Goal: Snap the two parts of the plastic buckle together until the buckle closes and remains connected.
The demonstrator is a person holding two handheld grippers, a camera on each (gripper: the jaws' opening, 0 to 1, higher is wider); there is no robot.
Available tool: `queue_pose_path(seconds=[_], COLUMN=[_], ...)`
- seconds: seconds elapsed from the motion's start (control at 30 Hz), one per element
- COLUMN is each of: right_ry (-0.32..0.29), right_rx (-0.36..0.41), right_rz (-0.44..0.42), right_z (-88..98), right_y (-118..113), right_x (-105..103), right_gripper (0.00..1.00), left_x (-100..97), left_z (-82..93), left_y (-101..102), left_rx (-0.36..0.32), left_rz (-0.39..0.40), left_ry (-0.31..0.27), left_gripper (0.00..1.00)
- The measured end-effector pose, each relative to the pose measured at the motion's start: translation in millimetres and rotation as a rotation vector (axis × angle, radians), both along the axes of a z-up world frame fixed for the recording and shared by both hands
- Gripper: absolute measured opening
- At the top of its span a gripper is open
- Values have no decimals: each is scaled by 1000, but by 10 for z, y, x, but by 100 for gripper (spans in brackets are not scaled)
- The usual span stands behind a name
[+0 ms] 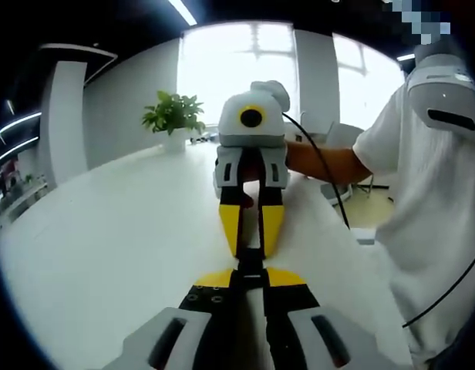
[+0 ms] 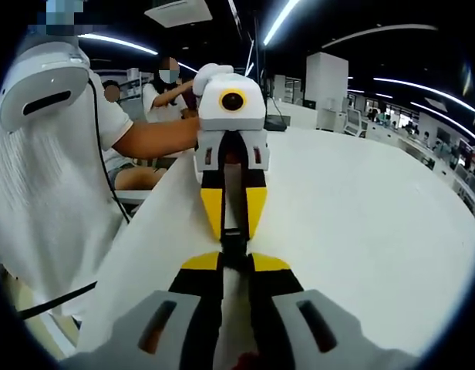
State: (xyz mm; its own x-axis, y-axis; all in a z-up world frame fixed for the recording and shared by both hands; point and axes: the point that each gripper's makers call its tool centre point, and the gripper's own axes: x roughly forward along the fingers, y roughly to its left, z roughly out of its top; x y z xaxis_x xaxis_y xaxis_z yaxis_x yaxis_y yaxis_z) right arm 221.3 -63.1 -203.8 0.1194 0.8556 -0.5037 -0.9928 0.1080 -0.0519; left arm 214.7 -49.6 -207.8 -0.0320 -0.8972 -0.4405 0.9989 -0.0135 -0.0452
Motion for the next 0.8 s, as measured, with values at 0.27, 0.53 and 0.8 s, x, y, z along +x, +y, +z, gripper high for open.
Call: queue_pose_path(seconds=[0.27, 0.53, 0.8], right_ry=[2, 1, 3], right_rx=[6, 5, 5], right_rz=[-2, -3, -1], right_z=[-1, -2, -2], right_y=[0, -2, -2], right_x=[3, 3, 2], right_gripper=[12, 12, 12], left_x=[1, 12, -43], left_z=[0, 0, 0], left_y=[0, -9, -8], left_rx=[0, -11, -27], left_rz=[5, 9, -21], left_ry=[8, -2, 3], left_gripper=[12, 15, 28])
